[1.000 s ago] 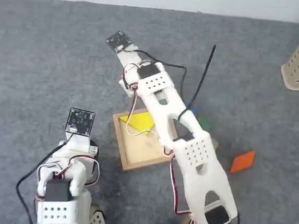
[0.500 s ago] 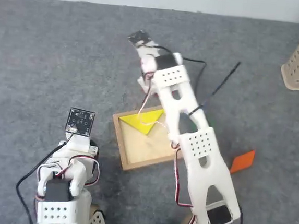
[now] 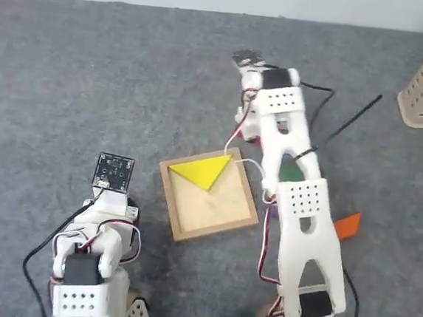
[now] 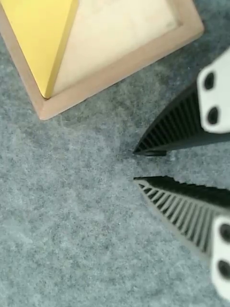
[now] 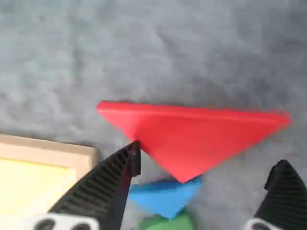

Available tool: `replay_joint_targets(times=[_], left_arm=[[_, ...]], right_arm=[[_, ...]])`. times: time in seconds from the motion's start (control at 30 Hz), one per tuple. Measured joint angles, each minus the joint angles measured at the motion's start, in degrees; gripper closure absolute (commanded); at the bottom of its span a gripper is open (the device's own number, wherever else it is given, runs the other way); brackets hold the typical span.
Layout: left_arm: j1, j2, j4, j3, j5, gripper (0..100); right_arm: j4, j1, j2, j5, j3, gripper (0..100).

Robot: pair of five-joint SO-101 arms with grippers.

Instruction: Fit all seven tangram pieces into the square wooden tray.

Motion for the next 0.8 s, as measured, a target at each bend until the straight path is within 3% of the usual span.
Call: replay_joint_targets(times=[0.4, 0.8], left_arm=[[0.00, 0.00, 0.00, 0.00, 0.00, 93], [0.00, 0.00, 0.00, 0.00, 0.00, 93]], right_arm=[[0.26, 6.77, -0.09, -1.67, 0.97, 61.6], [0.18, 6.95, -21.80, -3.16, 31.03, 61.5]])
